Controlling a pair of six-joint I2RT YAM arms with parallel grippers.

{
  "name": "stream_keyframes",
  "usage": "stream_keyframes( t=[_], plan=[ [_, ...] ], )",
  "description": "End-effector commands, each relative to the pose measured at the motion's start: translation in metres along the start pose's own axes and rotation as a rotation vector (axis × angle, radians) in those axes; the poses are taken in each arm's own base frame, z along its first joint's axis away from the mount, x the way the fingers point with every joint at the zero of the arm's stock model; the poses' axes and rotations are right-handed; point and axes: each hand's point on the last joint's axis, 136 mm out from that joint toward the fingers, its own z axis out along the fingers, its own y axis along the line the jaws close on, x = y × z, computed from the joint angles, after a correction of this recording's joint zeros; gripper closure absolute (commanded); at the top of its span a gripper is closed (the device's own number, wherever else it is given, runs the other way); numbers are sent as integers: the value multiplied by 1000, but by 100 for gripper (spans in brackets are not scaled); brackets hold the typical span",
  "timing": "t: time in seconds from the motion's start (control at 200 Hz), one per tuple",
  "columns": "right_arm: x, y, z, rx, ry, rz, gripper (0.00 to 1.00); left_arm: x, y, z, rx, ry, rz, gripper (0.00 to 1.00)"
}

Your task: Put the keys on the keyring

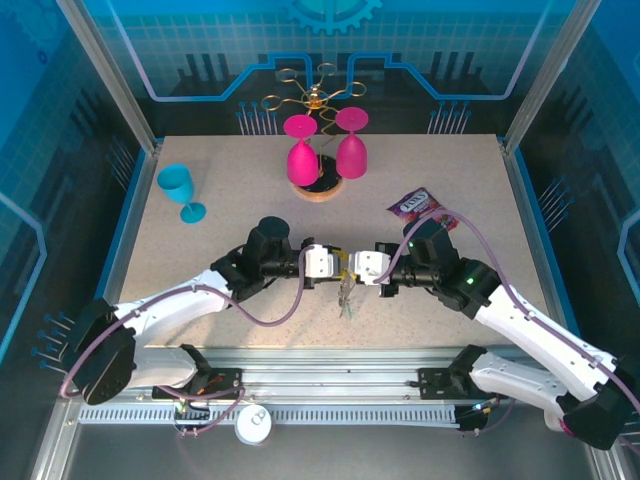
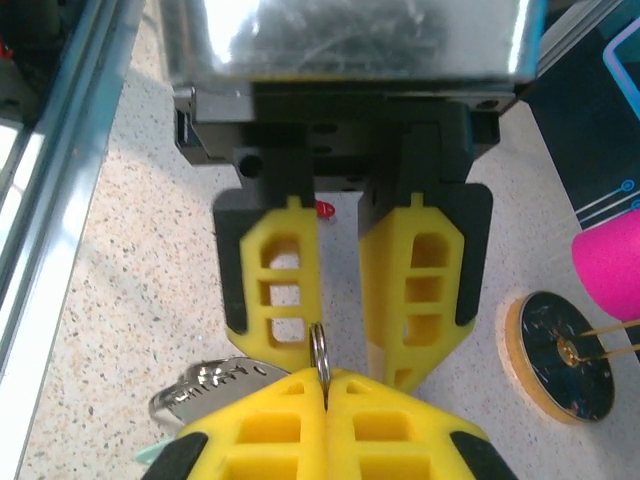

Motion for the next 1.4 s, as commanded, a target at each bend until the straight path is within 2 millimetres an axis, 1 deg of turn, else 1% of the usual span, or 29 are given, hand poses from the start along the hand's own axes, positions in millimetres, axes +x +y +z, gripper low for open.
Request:
stream_keyframes(
  t=[0.0, 0.06, 0.155, 0.23, 0.31, 0.51, 0.66, 0.755, 0.821, 0.871, 0.891, 0.901, 0.931, 0.966, 1.011, 1.116, 1.196, 1.236, 1.391],
  plan=[
    [-6, -12, -7, 53, 21, -24, 100, -9, -6, -10, 13, -14, 8, 71],
    [-7, -13, -7, 60, 19, -20, 100, -5, -9, -13, 13, -1, 0, 69],
    [-4, -14, -6, 63, 36, -18, 100, -2, -12, -16, 9, 8, -7, 68],
    [-1, -13, -4, 54, 54, -22, 100, -6, -13, -18, 14, -6, -13, 68],
    [-3, -10, -2, 42, 59, -38, 100, -9, -13, -17, 20, -20, -19, 69],
    [-11, -7, 4, 24, 70, -88, 100, -12, -9, -13, 24, -27, -18, 79],
    [-14, -5, 6, 15, 70, -102, 100, -13, -8, -12, 26, -27, -19, 90],
    [-17, -2, 7, 2, 50, -94, 100, -13, -7, -13, 22, -26, -18, 100],
    [-22, -1, 5, 6, 11, -72, 100, -13, -7, -13, 13, -27, -11, 100],
    [-25, -5, 1, 36, -36, -35, 85, -14, -5, -14, -5, -36, -6, 100],
    [-25, -8, -1, 50, -59, -16, 80, -14, -5, -15, -10, -42, -5, 100],
    [-29, -11, -4, 66, -79, -12, 78, -15, -4, -15, -14, -49, -2, 100],
    [-25, -10, -7, 77, -119, 19, 73, -17, -4, -16, -24, -67, 0, 100],
    [-25, -15, -13, 106, -185, 53, 70, -20, -3, -18, -35, -96, -4, 100],
    [-26, -22, -20, 142, -282, 107, 70, -25, -4, -20, -37, -137, -16, 100],
    [-24, -23, -27, 149, -420, 175, 72, -37, -6, -25, -30, -244, -48, 100],
    [-20, -17, -23, 130, -455, 198, 73, -46, -6, -32, -36, -319, -71, 100],
    [-23, -17, -23, 125, -478, 194, 74, -50, -7, -36, -37, -349, -80, 100],
    [-20, -6, -13, 48, -484, 190, 74, -53, -9, -40, -33, -397, -107, 100]
  ],
)
